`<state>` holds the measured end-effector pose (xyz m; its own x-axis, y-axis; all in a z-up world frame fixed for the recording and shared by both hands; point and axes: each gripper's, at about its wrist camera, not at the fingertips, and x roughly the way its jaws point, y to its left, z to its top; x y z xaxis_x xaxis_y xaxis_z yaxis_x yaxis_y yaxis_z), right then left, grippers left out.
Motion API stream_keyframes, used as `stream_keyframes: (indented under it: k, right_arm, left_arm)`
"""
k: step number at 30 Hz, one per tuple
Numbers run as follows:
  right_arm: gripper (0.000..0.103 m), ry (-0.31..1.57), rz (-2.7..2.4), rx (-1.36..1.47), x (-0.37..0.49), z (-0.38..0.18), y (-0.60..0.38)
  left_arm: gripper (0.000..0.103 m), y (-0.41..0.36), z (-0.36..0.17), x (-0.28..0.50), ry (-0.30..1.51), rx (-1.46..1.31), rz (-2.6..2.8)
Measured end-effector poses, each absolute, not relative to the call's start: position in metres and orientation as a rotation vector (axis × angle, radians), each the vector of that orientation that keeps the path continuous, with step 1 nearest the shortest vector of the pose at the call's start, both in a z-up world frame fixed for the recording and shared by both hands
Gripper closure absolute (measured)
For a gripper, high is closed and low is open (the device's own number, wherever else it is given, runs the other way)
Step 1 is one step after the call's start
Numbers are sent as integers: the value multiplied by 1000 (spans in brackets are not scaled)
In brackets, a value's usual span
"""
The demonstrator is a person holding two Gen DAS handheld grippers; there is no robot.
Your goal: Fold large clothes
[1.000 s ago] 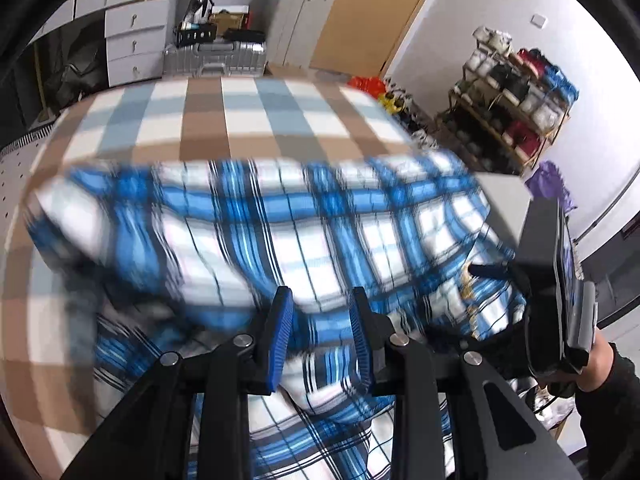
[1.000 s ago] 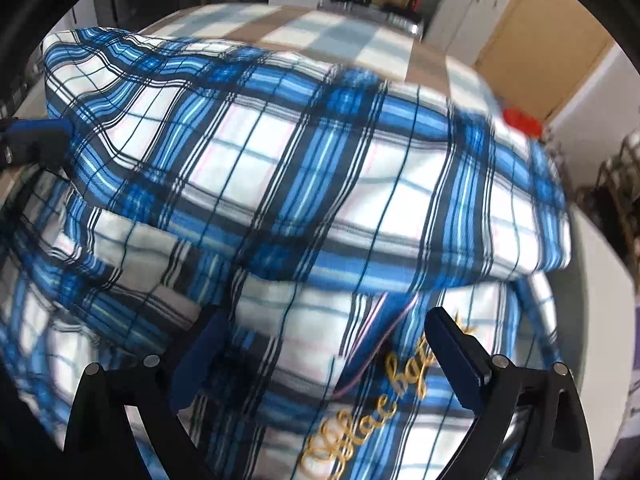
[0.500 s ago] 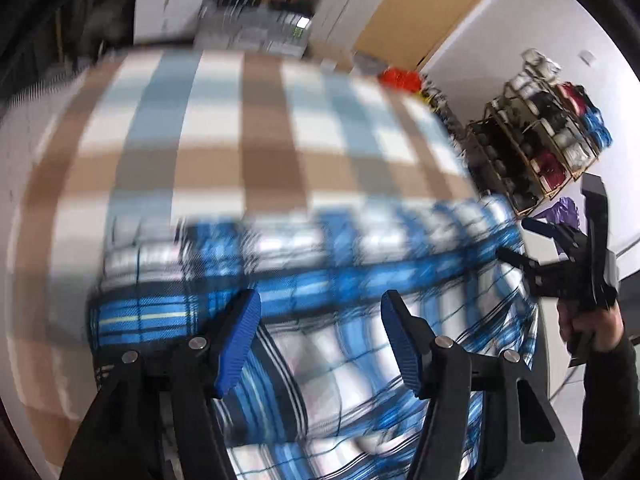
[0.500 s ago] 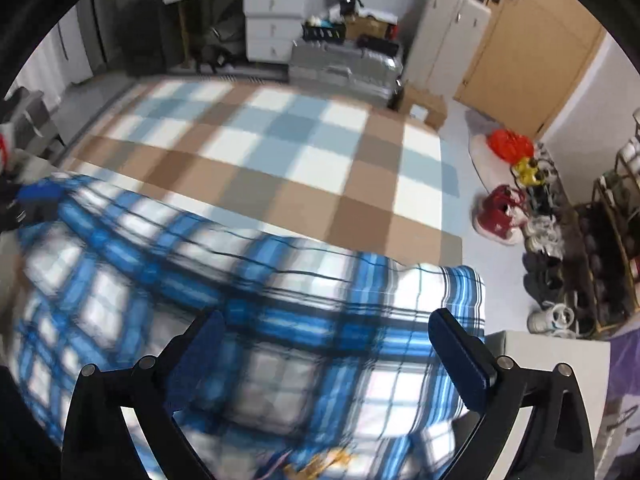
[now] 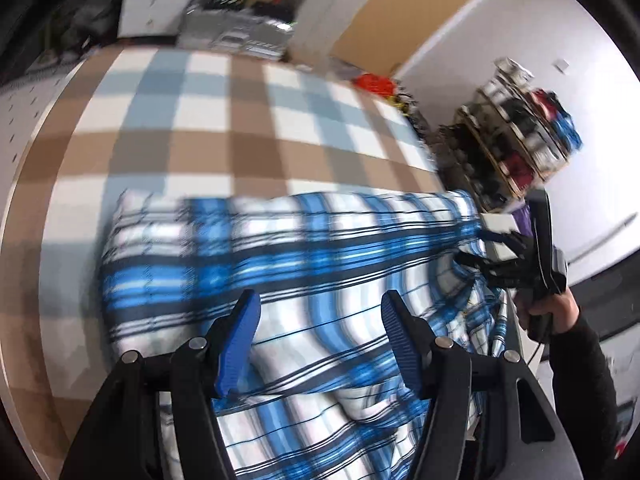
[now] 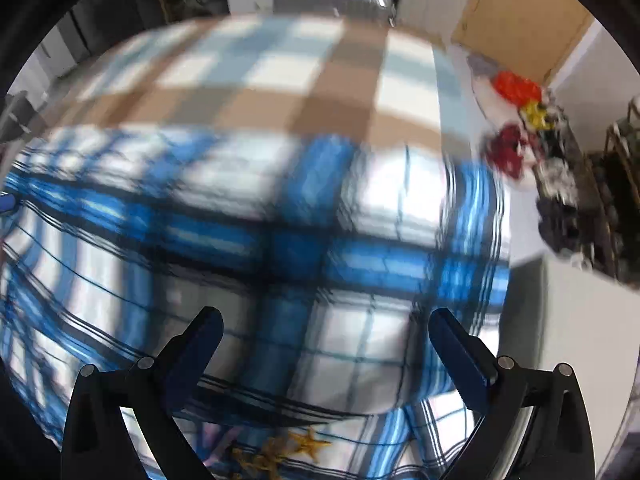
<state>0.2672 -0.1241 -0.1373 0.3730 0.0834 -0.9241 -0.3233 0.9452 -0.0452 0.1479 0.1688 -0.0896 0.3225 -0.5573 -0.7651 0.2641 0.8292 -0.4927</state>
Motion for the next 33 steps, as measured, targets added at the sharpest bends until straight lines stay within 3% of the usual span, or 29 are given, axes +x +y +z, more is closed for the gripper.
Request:
stream_keyframes:
  k: [3,6,11,25,33]
  right_arm:
    - [0,1170,275,-260,275,-139,-106]
    - [0,1272,256,-330,287,-174,-90]
    - [0,1277,298,-280,295,-185,-95]
    - [0,1189,283,-251,370,-182,-76]
    - [0,1098,438,-288,307,-152,-57]
  left_arm:
    - [45,146,-121,163,1214,-224,-523]
    - [46,144,-152,175,1264,-232,-490]
    - [46,153,-151,191,1263,-317,-498]
    - [46,150,-139,262,1264,-120,-385]
    - [46,147,-118,189,1187,-86,-503]
